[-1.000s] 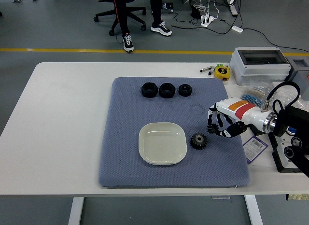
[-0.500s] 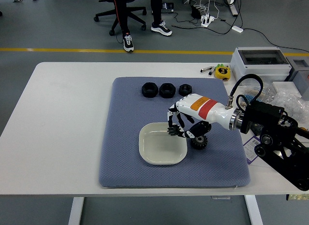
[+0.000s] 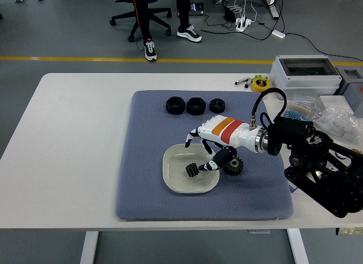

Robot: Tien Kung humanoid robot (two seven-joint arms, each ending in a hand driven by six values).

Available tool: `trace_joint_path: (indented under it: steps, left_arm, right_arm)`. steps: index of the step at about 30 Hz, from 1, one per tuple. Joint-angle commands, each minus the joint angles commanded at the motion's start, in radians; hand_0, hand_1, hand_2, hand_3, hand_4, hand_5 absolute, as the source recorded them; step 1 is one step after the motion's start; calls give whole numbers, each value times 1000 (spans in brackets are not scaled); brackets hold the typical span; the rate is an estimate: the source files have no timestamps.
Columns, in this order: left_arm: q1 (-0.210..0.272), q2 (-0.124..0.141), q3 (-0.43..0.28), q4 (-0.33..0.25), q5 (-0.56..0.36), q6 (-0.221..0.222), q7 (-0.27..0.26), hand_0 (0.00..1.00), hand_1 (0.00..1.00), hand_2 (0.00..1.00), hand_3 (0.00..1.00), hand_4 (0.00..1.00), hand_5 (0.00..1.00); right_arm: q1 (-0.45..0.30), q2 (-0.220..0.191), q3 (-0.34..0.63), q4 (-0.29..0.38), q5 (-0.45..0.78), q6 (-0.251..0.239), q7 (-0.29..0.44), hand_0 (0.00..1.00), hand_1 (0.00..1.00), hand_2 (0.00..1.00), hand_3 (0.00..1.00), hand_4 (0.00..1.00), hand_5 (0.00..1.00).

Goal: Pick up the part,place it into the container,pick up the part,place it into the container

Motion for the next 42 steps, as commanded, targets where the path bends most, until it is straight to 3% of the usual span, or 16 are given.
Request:
trace_joint_path:
  steps: [8,12,21,26,27,32,33,42]
  left_arm:
    - [0,0,-5,1,9,-2,2,719,675,634,560,635,575]
    - [-1,1,-6,1,9,-2,1,721,677,633,560,635,576]
    - [0,1,-4,2,1,0,-1,721,678,632,560,635,576]
    - [0,-1,-6,2,6,-1,0,721,678,632,560,635,576]
    - [0,-1,-6,2,5,-1,0,721,678,632,560,634,576]
    - [-2,-3,-2,1,-1,-1,-2,721,678,632,560,634,576]
    - [-2,-3,-1,1,-2,0,-2,722,681,630,559,634,577]
    - [0,-3,-3,1,-2,-1,-1,722,680,631,560,634,577]
  right_arm:
    - [-7,-6,12,-2,10,3,6,114,150,316,865,935,377]
    - [-14,-30,43,5,1,4,7,113,150,316,855,933,377]
    - [-36,-123,50,-4,-56,32,-3,149,179,335,827,950,377]
    - [-50,-133,34,-26,-94,53,-14,149,179,335,827,950,377]
    - [-53,-132,34,-30,-100,53,-15,327,355,524,827,998,386]
    - [-66,-127,41,-43,-117,32,-14,327,355,524,827,998,386]
    - [-66,-127,41,-43,-119,30,-14,432,446,630,817,998,408]
    - [-64,-122,49,-44,-128,18,-16,439,453,635,805,998,405]
